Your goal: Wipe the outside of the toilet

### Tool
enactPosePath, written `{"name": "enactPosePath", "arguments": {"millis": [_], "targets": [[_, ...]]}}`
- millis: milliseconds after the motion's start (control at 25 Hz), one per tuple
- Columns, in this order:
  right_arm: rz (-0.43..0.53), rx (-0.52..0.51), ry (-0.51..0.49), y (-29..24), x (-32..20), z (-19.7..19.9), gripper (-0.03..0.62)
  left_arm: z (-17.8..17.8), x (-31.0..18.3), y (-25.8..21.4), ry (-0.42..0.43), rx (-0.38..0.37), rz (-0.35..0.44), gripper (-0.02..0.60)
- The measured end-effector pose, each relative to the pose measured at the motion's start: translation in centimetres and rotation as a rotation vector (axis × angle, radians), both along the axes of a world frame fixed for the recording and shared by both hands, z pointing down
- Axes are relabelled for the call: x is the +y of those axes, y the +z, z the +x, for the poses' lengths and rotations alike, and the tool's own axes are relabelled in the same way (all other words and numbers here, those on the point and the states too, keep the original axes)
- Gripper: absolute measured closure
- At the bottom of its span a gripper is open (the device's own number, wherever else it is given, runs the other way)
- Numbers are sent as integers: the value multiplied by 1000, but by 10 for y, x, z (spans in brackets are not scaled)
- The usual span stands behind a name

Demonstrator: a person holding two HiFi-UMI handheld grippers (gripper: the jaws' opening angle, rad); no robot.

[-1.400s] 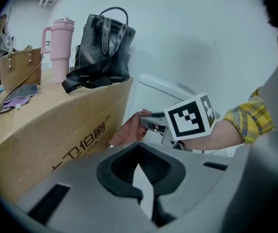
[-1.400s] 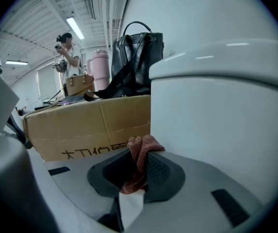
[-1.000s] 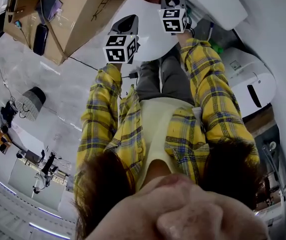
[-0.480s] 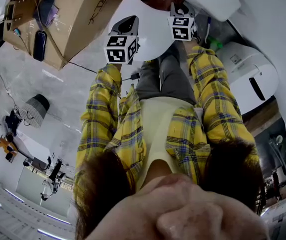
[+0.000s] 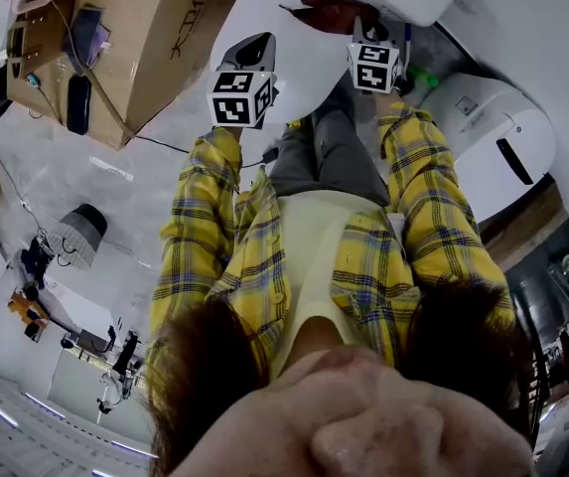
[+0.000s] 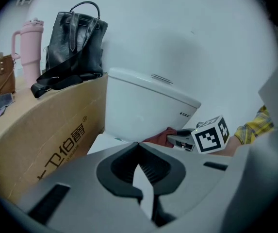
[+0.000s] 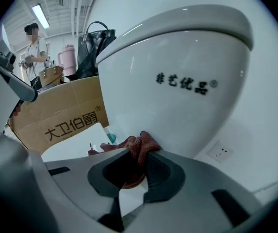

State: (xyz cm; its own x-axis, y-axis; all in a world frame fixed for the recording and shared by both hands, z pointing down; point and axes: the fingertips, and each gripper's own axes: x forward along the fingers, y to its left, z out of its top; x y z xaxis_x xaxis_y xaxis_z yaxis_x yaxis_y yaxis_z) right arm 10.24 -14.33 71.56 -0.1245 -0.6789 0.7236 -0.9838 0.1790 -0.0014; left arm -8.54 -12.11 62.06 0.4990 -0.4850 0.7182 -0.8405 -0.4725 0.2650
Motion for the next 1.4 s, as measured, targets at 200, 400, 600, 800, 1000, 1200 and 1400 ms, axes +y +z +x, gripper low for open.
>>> {"name": "enactPosePath", "arguments": {"millis": [200,400,600,800,1000,1200,1400], "targets": [[-17,22,39,3,14,23,517,8,3,-3,24,2,6,574],[-24,15,91,5,23,38,517,13,6,-3,41,3,2,574],[-20,11,153,-1,31,50,517,19,15,-6,69,3,3,574],[33,-7,152,-27,35,52,517,21,20,-18,70,14,15,574],[98,-40,147,-61,42,45,517,20,26,-30,51,46,21,574],[161,-78,143,-98,45,36,517,21,28,-47,41,72,42,574],[225,-110,124,-137,48,28,517,20,28,-67,15,109,69,574]]}}
